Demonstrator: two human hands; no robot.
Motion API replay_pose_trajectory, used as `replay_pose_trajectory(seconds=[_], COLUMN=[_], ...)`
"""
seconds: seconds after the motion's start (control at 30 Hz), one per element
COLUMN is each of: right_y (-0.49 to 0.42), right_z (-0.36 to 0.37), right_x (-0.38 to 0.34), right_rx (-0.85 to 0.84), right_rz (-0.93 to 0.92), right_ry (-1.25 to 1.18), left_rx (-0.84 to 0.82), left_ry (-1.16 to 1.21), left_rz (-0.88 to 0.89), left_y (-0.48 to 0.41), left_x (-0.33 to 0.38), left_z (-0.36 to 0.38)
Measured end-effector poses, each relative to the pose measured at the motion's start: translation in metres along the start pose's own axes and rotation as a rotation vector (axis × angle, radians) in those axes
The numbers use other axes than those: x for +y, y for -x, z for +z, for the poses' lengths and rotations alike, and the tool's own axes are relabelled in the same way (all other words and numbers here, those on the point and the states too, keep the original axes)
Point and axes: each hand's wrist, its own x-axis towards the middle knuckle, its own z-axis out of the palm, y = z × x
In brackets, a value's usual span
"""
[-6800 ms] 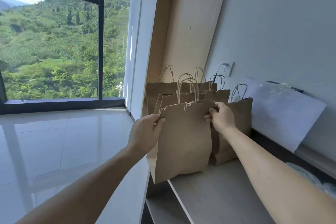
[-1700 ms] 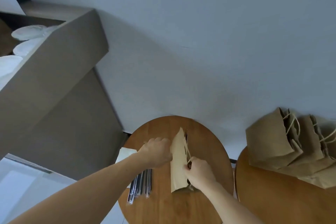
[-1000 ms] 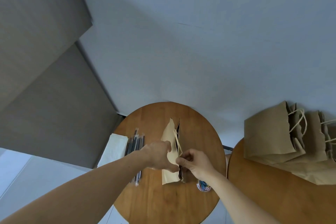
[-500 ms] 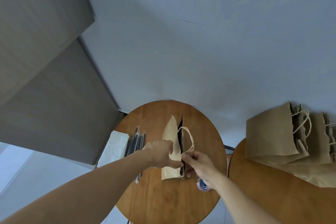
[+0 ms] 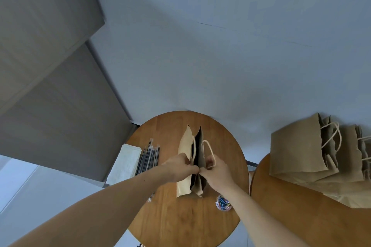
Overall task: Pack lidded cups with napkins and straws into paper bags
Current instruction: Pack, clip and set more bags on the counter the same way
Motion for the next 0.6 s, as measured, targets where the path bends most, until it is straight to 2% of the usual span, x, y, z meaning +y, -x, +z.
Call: replay_pose_trajectory(seconds=[0.13,0.27,0.33,0.47,0.6], right_y=[-0.001,0.003,0.003,-0.01,-0.02], right_z=[-0.003,-0.025,-0.032,-0.022,-0.042], right_x=[-0.005,-0.003,-0.007,-0.021,-0.015], right_rx=[0.039,0.141,0.159,0.124,0.213], right_rz=[0.035,0.027,0.028,0.021,0.037], right_ry=[0.134,0.439,0.566,0.649,0.727], left_rx=[0.236,0.359,0.395,0.381,0.464], left_ry=[-0.189,-0.303,-0.317,-0.34,-0.356], left_rz=[-0.063,-0.125,-0.137,-0.115,-0.158], left_y=[-0.004,-0.005,-0.008,-0.013,-0.011], left_x=[0.007,-0.008,-0.017,-0.007,-0.012], left_z=[0.006,-0.01,-0.016,-0.006,-0.019])
